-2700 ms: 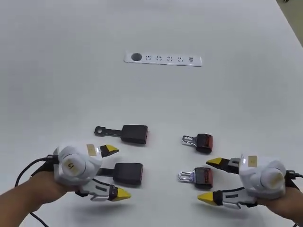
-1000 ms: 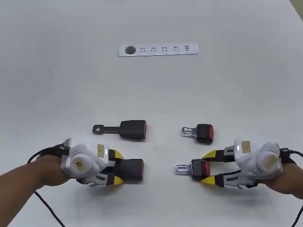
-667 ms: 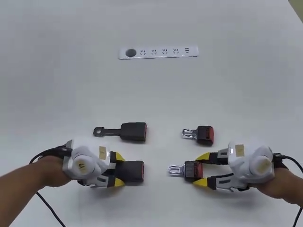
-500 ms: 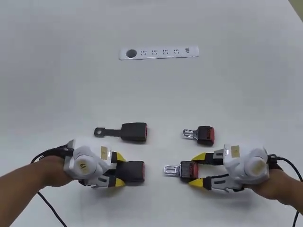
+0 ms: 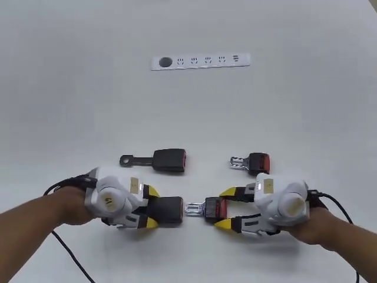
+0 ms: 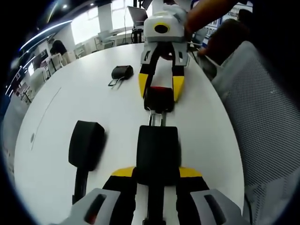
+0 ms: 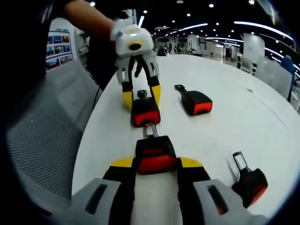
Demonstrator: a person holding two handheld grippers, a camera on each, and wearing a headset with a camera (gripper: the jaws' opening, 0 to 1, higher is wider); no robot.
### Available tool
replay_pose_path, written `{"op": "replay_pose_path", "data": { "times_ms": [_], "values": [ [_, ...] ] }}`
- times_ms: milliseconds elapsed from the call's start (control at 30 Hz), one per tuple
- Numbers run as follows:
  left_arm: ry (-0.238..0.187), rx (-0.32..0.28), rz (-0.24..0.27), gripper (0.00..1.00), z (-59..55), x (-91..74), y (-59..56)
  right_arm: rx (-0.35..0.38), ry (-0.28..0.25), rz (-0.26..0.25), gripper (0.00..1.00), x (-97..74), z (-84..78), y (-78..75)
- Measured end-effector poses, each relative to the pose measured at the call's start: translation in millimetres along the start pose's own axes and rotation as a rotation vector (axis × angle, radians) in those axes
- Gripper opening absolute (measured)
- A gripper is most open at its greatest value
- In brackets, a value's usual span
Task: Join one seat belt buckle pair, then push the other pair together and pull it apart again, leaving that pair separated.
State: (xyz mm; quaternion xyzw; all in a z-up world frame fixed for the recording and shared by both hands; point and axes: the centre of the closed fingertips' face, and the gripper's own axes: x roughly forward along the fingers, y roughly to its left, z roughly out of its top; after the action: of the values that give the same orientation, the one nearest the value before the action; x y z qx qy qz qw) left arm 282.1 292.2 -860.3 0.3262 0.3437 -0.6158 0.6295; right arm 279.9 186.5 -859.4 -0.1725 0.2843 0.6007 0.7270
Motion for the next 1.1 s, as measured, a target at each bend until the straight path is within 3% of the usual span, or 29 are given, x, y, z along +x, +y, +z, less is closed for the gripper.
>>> {"op": "replay_pose_path", "data": {
  "times_ms": [267, 500, 667, 833, 900, 1100],
  "values": [
    [0.011, 0.007, -0.004, 0.33, 0.6, 0.0, 0.0, -0.009, -0.008, 0.002, 0.36, 16.0, 12.4, 5.7],
    [0.011, 0.024, -0.002, 0.34, 0.6, 0.4, -0.4, 0.011, 0.002, -0.001, 0.36, 16.6, 13.9, 3.7],
    [0.043, 0.059, -0.025, 0.33, 1.3, 1.7, -1.0, 0.008, 0.021, -0.009, 0.36, 21.5, 16.9, 6.0],
    [0.044, 0.055, -0.026, 0.33, 1.0, 1.5, -0.9, 0.024, 0.026, -0.031, 0.36, 25.9, 20.5, 5.9],
    [0.046, 0.052, -0.025, 0.33, 0.7, 1.4, -0.8, 0.062, 0.021, -0.035, 0.36, 28.3, 22.3, 7.0],
    [0.037, 0.045, -0.026, 0.33, 1.5, 1.3, -1.1, 0.067, 0.030, -0.050, 0.36, 33.6, 27.4, 7.2]
  ]
}}
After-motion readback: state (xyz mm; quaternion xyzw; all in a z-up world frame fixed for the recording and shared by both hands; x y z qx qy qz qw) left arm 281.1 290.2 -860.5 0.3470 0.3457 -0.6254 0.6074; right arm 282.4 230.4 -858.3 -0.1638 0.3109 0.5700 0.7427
